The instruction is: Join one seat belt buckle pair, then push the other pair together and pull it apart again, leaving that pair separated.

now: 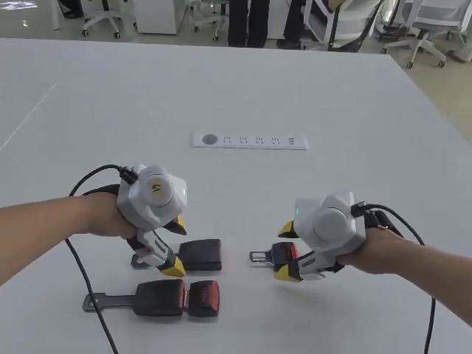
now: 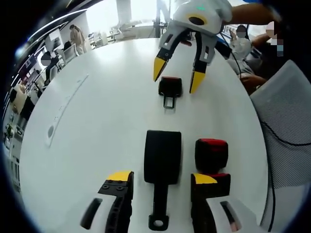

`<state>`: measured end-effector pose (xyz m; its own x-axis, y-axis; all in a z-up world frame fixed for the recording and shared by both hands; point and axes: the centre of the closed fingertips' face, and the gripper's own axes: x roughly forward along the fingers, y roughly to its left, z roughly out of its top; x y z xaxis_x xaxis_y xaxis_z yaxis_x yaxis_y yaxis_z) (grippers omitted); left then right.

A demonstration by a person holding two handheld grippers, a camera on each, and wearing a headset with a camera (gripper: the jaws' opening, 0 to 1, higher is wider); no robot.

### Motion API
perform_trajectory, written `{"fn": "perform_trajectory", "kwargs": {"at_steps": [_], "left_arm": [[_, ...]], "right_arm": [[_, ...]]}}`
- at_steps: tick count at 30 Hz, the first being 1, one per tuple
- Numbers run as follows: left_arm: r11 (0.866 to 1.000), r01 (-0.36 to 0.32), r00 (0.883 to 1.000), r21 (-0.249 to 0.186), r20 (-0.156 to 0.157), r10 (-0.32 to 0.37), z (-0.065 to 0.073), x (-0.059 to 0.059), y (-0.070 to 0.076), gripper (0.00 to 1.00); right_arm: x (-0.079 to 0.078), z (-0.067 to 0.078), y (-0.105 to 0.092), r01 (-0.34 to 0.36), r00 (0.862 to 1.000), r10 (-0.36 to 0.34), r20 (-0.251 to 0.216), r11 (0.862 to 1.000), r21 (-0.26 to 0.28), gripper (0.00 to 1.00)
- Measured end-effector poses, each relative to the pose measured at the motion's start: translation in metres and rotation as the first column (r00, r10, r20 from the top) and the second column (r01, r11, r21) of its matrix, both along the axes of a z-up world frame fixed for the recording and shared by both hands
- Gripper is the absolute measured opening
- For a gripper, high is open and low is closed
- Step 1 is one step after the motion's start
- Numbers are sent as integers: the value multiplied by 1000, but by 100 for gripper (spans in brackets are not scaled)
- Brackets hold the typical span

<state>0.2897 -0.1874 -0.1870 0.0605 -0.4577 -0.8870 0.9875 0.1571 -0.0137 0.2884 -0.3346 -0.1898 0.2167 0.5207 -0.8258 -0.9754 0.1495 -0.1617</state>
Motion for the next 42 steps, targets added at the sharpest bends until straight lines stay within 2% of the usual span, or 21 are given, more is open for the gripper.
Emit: {"fn": "perform_trajectory", "kwargs": {"at_steps": [4,7,11,20,21,26,31,35,42], "left_arm": [[1000,9,1000,9,-7,-9,-2,0,-3,47],[999,20,1000,27,-17,-20,-12,2,-1,46],[998,35,999,50,-33,-33,-15,1,-1,45],[996,49,998,75,-52,-45,-28,1,1,41],[996,57,997,71,-45,-54,-27,3,1,40],[994,72,996,82,-59,-68,-26,3,2,37],[991,98,994,89,-56,-94,-27,4,3,35],[994,78,996,82,-57,-73,-27,5,2,32],[994,85,995,76,-49,-82,-26,4,2,32]], "right_arm": [[0,-2,-7,-2,1000,2,-6,1000,-14,42],[2,-3,-11,-3,1000,3,-8,1000,-20,41],[7,-9,-18,-4,1000,4,-15,999,-32,40],[5,-17,-23,-23,999,22,-30,998,-63,36],[5,-18,-23,-25,999,23,-31,998,-64,36],[6,-20,-23,-25,999,23,-40,998,-62,33],[4,-19,-22,-29,999,26,-44,998,-63,32],[4,-19,-22,-33,999,30,-44,997,-65,32],[6,-21,-23,-36,998,33,-46,997,-66,32]]}}
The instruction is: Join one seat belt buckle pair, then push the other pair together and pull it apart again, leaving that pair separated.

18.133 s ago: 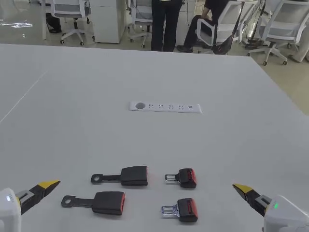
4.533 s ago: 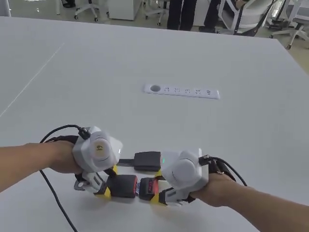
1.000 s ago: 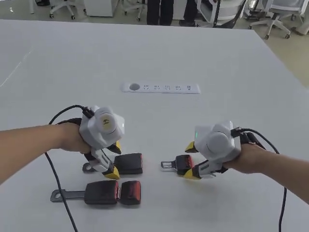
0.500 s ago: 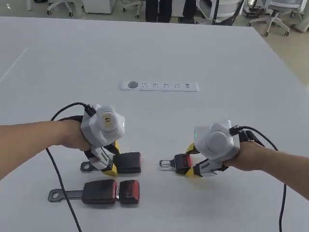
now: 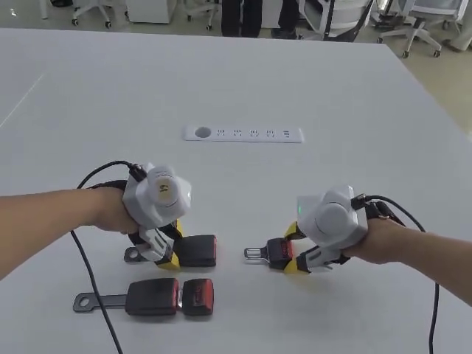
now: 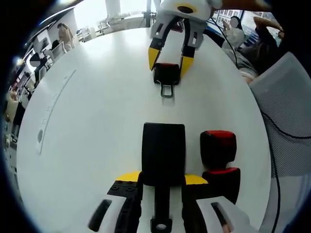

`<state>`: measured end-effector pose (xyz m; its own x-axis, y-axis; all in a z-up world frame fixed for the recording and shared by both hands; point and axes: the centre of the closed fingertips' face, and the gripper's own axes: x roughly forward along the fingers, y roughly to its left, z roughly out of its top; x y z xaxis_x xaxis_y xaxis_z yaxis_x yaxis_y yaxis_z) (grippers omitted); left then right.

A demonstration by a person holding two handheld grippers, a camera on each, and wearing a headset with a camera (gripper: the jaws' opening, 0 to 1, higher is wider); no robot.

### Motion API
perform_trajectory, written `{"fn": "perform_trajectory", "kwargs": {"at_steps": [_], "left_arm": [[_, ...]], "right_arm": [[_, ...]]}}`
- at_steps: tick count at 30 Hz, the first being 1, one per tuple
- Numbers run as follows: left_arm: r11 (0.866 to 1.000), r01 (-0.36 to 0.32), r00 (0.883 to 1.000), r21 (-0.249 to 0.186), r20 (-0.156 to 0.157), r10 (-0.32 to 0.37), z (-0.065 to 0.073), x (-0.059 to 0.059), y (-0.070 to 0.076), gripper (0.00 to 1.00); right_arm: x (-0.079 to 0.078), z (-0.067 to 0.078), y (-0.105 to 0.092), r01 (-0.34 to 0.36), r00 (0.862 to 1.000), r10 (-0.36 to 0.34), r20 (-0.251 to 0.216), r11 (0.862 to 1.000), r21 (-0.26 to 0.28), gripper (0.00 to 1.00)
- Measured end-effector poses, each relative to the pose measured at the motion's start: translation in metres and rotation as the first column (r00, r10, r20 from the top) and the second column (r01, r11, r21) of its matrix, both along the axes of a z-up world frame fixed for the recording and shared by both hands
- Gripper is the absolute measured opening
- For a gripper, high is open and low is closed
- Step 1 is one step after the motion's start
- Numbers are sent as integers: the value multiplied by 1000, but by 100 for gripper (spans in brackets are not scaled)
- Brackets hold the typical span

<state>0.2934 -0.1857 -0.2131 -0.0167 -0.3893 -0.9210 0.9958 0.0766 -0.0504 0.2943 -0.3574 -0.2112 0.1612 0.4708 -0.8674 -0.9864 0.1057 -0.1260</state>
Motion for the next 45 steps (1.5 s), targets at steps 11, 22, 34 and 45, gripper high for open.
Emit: {"fn": "perform_trajectory", "kwargs": {"at_steps": [11,22,34,45], "left_arm": [[1000,2,1000,5,1,-2,0,1,0,31],[1000,-8,1000,14,5,8,0,1,0,31],[999,-11,1000,38,-1,11,1,-1,-1,31],[999,-14,1000,45,-3,14,0,0,1,31]], "right_arm": [[0,-1,0,-12,1000,12,2,1000,-5,31],[1,0,4,-11,1000,11,3,1000,-13,31],[3,2,12,-3,1000,3,-1,1000,-11,31],[1,3,26,-16,1000,16,-1,1000,3,31]]}}
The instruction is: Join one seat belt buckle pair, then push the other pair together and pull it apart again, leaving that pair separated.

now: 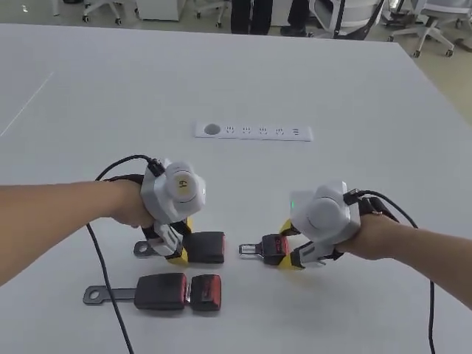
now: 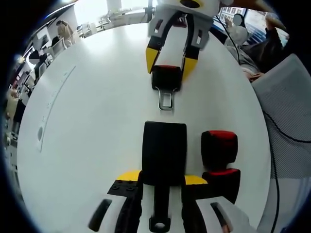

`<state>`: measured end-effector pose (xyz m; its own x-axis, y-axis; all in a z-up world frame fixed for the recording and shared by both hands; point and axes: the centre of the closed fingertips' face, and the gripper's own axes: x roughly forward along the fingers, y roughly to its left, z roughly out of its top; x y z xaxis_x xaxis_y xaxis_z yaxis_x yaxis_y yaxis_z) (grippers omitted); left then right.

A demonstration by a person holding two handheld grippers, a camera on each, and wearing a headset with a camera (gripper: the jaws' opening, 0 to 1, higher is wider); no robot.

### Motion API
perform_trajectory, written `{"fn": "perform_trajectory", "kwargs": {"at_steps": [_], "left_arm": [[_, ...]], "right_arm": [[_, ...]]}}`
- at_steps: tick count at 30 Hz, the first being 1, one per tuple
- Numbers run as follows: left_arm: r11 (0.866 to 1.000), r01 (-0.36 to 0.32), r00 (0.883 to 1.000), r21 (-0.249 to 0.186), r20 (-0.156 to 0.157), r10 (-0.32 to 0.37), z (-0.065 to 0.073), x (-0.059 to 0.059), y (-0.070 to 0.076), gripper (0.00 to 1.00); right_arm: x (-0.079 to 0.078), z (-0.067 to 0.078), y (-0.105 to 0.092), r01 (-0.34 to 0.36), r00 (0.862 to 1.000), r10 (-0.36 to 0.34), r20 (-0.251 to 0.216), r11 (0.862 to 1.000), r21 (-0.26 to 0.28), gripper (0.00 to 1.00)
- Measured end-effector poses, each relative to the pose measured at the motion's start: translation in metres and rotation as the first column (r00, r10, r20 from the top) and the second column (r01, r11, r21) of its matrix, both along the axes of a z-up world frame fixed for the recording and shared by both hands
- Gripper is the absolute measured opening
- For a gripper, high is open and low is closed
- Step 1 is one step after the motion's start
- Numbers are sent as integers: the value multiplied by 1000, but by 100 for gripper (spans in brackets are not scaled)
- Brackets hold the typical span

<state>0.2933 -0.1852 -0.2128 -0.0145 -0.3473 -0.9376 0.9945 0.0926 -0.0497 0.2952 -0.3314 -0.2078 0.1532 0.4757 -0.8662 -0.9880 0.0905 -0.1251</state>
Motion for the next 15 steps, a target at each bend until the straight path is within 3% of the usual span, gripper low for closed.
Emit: {"fn": "perform_trajectory", "kwargs": {"at_steps": [15], "left_arm": [[1000,-5,1000,3,4,5,-1,0,0,31]], "right_arm": [[-2,0,21,-20,1000,20,-4,1000,11,31]]}}
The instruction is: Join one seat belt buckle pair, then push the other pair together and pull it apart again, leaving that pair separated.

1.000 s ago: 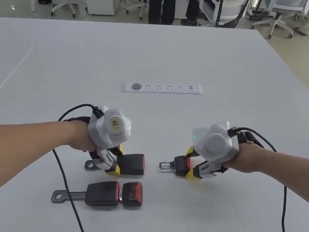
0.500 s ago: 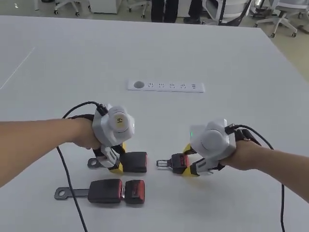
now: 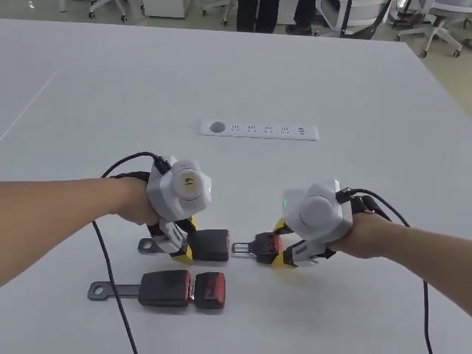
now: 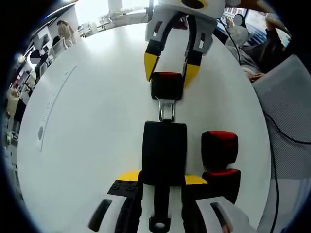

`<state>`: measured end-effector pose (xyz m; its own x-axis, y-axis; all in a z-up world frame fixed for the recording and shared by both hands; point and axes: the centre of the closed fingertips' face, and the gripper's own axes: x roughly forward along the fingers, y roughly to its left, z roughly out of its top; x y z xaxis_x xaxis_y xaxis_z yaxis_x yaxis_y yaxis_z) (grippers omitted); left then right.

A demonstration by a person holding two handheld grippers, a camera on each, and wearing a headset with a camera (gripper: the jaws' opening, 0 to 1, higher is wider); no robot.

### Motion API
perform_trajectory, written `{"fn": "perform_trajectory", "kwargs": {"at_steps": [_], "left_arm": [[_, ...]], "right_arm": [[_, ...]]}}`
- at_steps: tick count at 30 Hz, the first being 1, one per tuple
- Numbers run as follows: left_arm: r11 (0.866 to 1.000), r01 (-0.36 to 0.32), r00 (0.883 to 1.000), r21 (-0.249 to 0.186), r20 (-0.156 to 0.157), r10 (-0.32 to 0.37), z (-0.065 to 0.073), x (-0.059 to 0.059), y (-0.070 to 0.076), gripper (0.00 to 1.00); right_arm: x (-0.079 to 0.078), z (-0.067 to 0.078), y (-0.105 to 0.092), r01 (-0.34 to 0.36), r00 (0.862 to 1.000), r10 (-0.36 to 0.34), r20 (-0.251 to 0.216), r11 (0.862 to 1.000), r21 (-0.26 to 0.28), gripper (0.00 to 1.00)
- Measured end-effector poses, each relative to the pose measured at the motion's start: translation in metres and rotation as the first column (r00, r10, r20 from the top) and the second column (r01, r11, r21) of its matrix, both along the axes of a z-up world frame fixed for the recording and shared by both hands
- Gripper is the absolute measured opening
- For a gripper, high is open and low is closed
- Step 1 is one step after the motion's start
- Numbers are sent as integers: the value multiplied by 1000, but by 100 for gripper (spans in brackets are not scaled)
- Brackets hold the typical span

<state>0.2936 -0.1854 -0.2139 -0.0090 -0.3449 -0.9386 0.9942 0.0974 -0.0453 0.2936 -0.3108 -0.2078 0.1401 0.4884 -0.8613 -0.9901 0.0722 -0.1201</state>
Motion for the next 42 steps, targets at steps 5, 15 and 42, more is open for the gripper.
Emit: {"fn": "perform_trajectory", "kwargs": {"at_steps": [5,15,42], "left_arm": [[1000,-2,1000,0,2,2,1,-1,-1,31],[1000,-7,1000,-8,3,7,1,-1,-1,31],[999,-12,1000,-32,7,12,1,-1,-1,30]], "right_arm": [[0,2,6,-3,1000,3,-1,1000,2,31],[0,1,18,-6,1000,6,-2,1000,19,31],[1,0,24,32,999,-32,-10,999,9,29]]}}
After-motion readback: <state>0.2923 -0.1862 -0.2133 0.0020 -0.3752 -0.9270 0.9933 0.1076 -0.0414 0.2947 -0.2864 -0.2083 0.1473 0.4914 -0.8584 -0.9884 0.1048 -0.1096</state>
